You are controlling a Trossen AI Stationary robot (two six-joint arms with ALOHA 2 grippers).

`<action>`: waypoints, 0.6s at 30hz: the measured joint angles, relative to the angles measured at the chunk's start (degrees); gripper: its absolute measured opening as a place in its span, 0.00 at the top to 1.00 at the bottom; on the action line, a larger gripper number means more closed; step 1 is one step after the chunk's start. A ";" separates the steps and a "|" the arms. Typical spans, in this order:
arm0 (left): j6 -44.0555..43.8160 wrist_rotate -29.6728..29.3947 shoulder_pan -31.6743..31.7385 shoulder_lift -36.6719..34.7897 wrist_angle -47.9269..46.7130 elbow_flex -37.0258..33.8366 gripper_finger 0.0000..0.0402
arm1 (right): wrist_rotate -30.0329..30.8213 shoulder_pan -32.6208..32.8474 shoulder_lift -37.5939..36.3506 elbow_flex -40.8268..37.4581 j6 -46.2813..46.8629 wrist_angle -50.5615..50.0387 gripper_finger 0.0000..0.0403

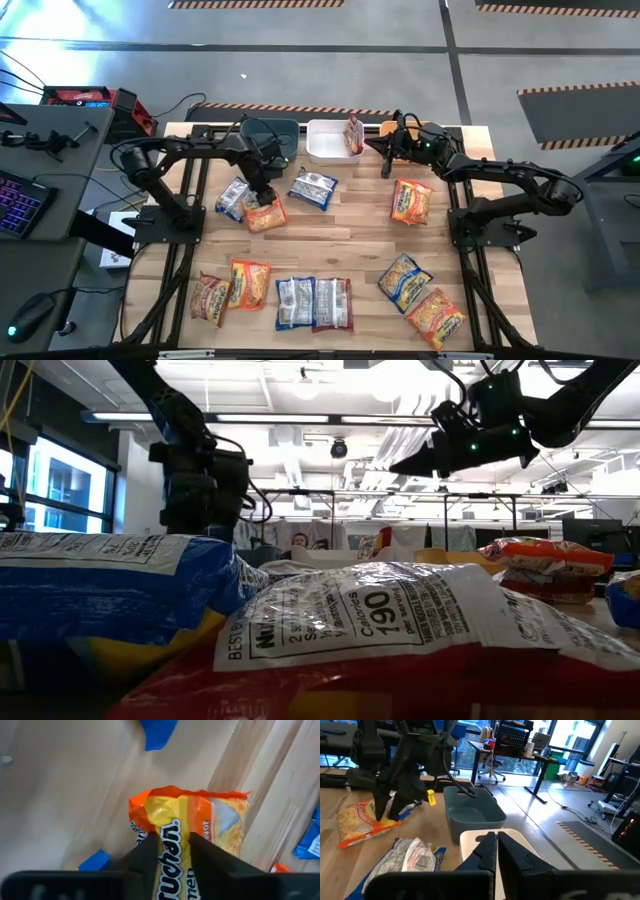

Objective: Sort Maruchan noodles
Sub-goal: Put the top left orange noodle pack into the blue bin

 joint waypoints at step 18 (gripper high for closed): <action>3.45 -24.09 -13.17 -8.43 4.14 6.40 1.00 | -1.95 0.86 0.17 0.00 13.52 -1.99 0.96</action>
